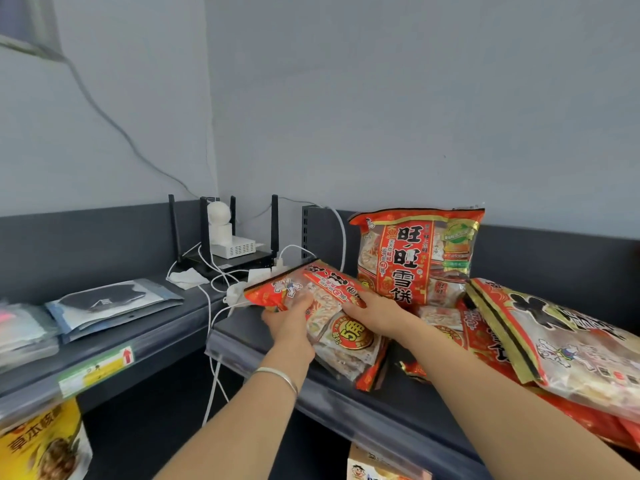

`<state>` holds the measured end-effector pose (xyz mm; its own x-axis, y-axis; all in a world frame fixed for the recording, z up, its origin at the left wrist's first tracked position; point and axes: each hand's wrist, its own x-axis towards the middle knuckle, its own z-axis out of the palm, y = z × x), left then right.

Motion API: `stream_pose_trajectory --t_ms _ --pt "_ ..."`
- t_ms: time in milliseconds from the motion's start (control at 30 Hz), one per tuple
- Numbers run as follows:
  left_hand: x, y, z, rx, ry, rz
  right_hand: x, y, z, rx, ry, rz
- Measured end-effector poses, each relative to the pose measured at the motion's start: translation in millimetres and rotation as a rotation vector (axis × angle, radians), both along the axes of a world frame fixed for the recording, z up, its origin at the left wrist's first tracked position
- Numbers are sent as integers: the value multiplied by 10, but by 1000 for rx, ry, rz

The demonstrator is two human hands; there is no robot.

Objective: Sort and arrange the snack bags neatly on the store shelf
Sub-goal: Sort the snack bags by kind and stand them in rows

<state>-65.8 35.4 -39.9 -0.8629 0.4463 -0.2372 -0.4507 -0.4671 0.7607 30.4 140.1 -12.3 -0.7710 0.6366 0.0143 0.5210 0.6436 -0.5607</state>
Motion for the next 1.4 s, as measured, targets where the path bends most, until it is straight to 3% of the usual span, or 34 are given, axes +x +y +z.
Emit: stream_pose_trajectory --t_ms 200,300,467,700,833,967,1100,1267,1333,1400 --pt "-76 -265 430 71 484 7 80 15 158 3 302 2" --pt "-201 -431 529 50 620 -16 65 -22 210 -73 452 -56" --pt "-349 -549 503 81 604 -30 77 -68 252 -478 559 7" --pt "-528 -556 519 73 597 -39 67 134 139 -678 474 51" --pt "-625 -412 559 26 647 -50 100 120 213 -780 659 44" --pt "-679 -22 632 -128 734 -65 105 35 293 -565 911 -198" --pt "-538 385 634 -328 892 -206 93 84 236 -293 974 -506" --pt "-295 672 188 -641 1211 -533 130 266 82 -261 765 -587" --pt "-221 760 29 -795 1350 -486 134 314 77 -216 722 -588" --pt "-184 830 -21 -844 1361 -398 125 333 113 -161 700 -599"
